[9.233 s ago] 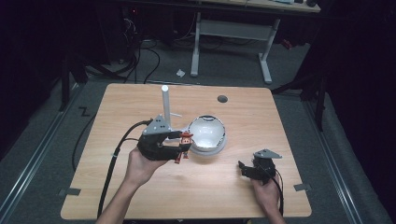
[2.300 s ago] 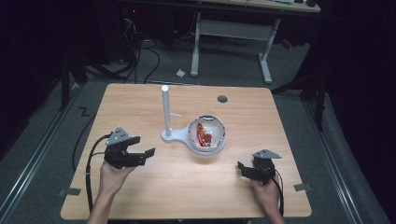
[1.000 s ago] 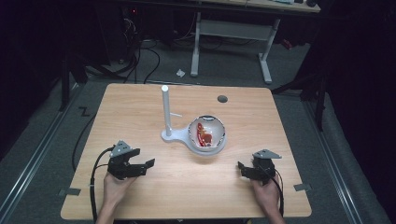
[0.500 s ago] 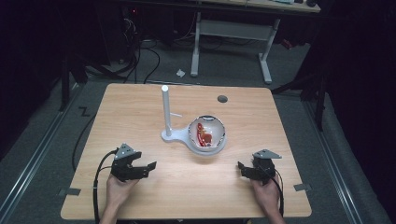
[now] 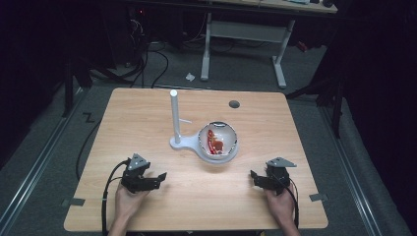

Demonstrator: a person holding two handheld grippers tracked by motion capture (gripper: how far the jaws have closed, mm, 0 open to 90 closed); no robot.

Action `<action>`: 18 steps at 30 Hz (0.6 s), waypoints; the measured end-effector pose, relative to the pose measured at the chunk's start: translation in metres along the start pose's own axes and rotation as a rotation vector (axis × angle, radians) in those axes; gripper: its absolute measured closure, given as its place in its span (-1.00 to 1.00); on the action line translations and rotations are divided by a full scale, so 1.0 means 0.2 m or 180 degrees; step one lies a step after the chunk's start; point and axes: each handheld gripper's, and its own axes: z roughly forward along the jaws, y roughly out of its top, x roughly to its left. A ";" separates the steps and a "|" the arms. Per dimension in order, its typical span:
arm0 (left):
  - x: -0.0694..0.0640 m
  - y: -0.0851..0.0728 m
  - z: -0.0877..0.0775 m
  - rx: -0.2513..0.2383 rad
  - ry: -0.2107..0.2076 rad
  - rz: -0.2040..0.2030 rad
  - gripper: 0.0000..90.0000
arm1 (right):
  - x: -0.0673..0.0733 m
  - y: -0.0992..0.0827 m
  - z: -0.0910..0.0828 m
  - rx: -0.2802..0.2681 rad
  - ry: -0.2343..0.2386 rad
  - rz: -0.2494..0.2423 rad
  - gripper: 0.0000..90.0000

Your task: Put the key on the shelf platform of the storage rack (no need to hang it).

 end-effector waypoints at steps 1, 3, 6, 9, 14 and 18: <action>0.00 0.00 0.00 0.0004 0.0016 0.0002 -0.52 | 0.00 0.00 0.00 -0.0001 0.0001 -0.0003 -0.44; 0.00 -0.01 0.01 0.0020 0.0025 0.0000 -0.52 | 0.00 0.00 0.00 0.0000 0.0001 -0.0003 -0.44; -0.01 -0.01 0.03 0.0084 0.0084 0.0046 -0.52 | 0.00 0.00 0.00 -0.0001 0.0001 -0.0003 -0.44; -0.01 -0.02 0.04 0.0103 0.0101 0.0066 -0.52 | 0.00 0.00 0.00 -0.0001 0.0000 -0.0003 -0.44; -0.01 -0.02 0.06 0.0118 0.0154 0.0083 -0.52 | 0.00 0.00 0.00 0.0001 0.0000 -0.0002 -0.44; -0.01 -0.02 0.08 0.0117 0.0208 0.0086 -0.52 | 0.00 0.00 0.00 0.0002 -0.0001 0.0001 -0.44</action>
